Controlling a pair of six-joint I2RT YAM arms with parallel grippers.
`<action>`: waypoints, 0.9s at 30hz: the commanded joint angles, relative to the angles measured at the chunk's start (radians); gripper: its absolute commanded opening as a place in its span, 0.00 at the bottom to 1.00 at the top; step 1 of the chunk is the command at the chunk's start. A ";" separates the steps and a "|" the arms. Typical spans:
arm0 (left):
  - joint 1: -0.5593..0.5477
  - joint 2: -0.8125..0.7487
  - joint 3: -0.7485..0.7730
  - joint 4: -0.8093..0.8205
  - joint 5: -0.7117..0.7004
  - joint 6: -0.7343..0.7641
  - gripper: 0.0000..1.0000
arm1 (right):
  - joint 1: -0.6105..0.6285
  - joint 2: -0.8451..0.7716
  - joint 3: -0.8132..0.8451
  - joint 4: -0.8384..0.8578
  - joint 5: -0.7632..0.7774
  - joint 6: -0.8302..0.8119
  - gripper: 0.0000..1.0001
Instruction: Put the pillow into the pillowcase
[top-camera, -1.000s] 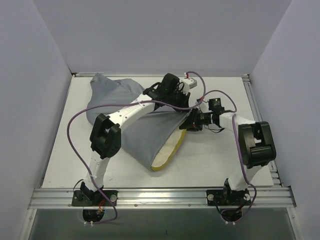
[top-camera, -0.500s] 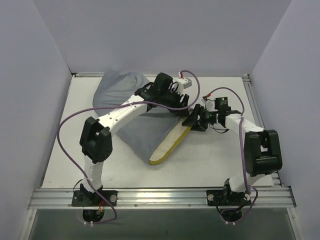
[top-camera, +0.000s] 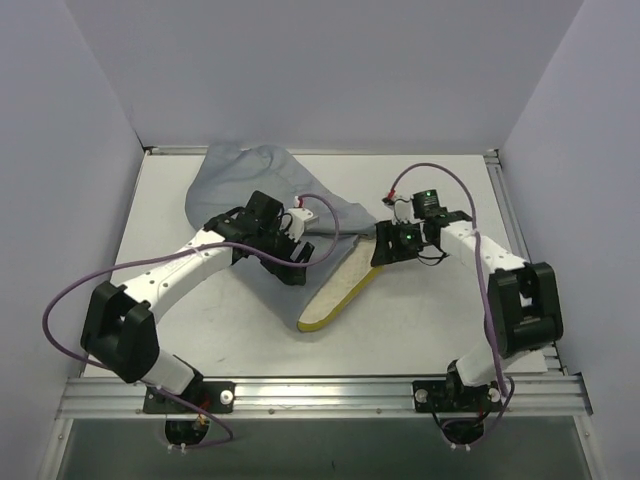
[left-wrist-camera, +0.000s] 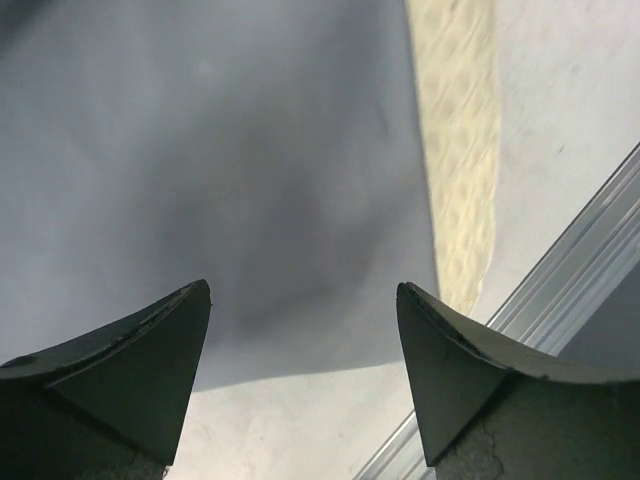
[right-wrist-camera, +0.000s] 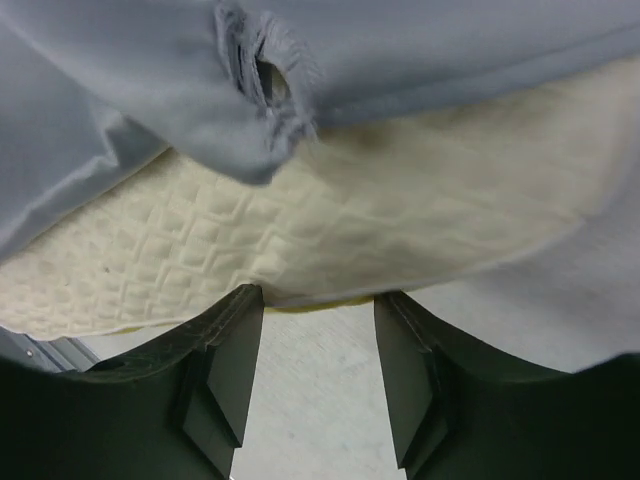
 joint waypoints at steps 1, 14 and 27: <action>0.006 0.015 -0.062 -0.063 0.020 0.042 0.83 | 0.074 0.108 0.008 0.008 0.031 0.023 0.48; 0.296 0.211 0.163 0.061 0.048 0.092 0.71 | 0.388 -0.138 -0.047 0.191 -0.247 0.244 0.46; 0.446 -0.111 0.016 -0.075 0.220 0.236 0.90 | 0.306 -0.170 0.128 -0.047 0.419 -0.351 0.74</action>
